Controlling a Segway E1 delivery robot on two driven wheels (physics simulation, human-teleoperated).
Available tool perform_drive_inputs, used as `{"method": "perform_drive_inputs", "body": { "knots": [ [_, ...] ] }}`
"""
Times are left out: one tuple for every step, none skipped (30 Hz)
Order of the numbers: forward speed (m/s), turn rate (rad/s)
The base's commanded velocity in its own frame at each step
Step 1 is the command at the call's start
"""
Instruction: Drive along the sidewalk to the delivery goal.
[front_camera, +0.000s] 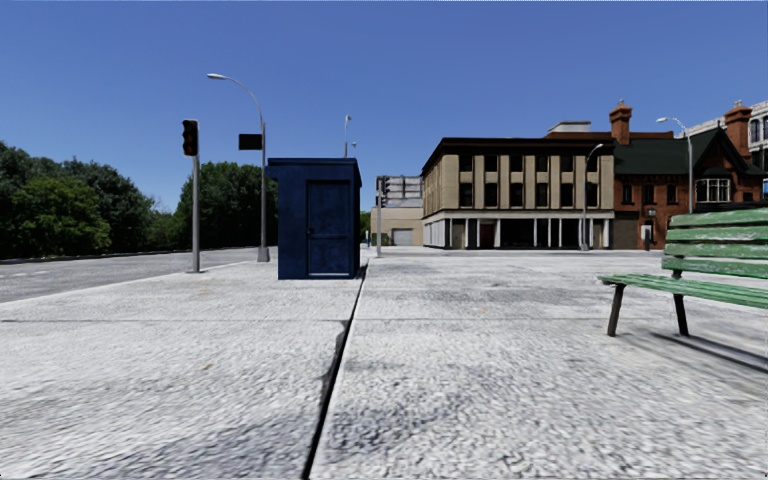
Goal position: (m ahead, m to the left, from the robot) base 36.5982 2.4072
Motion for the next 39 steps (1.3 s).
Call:
{"method": "perform_drive_inputs", "body": {
  "knots": [
    [2.00, 0.00],
    [2.00, 0.00],
    [2.00, 0.00],
    [2.00, 0.00],
    [2.00, 0.00],
    [2.00, 0.00],
    [2.00, 0.00],
    [2.00, 0.00],
    [2.00, 0.00],
    [2.00, 0.00],
    [2.00, 0.00],
    [2.00, 0.00],
    [2.00, 0.00],
    [2.00, 0.00],
    [2.00, 0.00],
    [2.00, 0.00],
    [2.00, 0.00],
    [2.00, 0.00],
    [2.00, 0.00],
    [2.00, 0.00],
    [2.00, 0.00],
    [2.00, 0.00],
    [2.00, 0.00],
    [2.00, 0.00],
    [2.00, 0.00],
    [2.00, 0.00],
    [2.00, 0.00],
    [2.00, 0.00],
    [2.00, 0.00],
    [2.00, 0.00],
    [2.00, 0.00],
    [2.00, -0.05],
    [2.00, -0.20],
    [2.00, -0.25],
    [2.00, -0.26],
    [2.00, -0.27],
    [2.00, -0.27],
    [2.00, -0.27],
    [2.00, -0.27]
  ]
}}
